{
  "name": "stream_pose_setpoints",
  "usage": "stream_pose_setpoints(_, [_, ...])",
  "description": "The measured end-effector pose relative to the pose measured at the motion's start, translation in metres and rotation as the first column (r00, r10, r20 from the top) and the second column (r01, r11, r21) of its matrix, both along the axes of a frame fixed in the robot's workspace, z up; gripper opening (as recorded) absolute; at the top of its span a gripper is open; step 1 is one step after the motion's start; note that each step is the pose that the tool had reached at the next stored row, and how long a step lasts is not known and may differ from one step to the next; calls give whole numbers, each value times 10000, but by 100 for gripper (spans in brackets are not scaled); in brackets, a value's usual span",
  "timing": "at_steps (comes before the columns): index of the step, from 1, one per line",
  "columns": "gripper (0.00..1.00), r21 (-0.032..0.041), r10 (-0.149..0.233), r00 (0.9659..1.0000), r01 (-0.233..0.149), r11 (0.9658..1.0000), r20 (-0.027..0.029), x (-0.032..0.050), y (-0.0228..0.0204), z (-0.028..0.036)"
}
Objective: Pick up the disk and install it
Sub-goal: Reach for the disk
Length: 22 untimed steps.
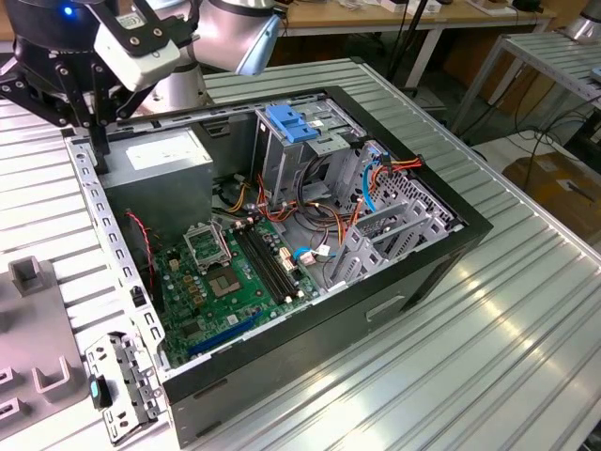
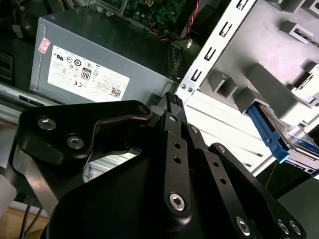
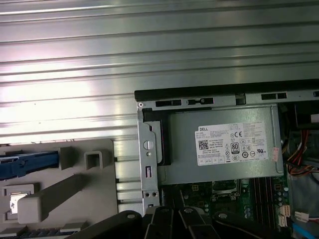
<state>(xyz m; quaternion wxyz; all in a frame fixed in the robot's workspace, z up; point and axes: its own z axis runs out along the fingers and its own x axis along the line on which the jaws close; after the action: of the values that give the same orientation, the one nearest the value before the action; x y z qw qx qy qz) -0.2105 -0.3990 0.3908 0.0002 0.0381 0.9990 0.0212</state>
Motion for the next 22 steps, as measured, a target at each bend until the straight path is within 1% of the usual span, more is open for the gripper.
stream_pose_setpoints(8, [11, 1, 0, 10000, 0, 10000, -23, -86, 0, -4])
stream_pose_setpoints(14, [11, 1, 0, 10000, 0, 10000, -41, -185, 0, -7])
stream_pose_setpoints(22, [11, 1, 0, 10000, 0, 10000, -49, -302, 1, -9])
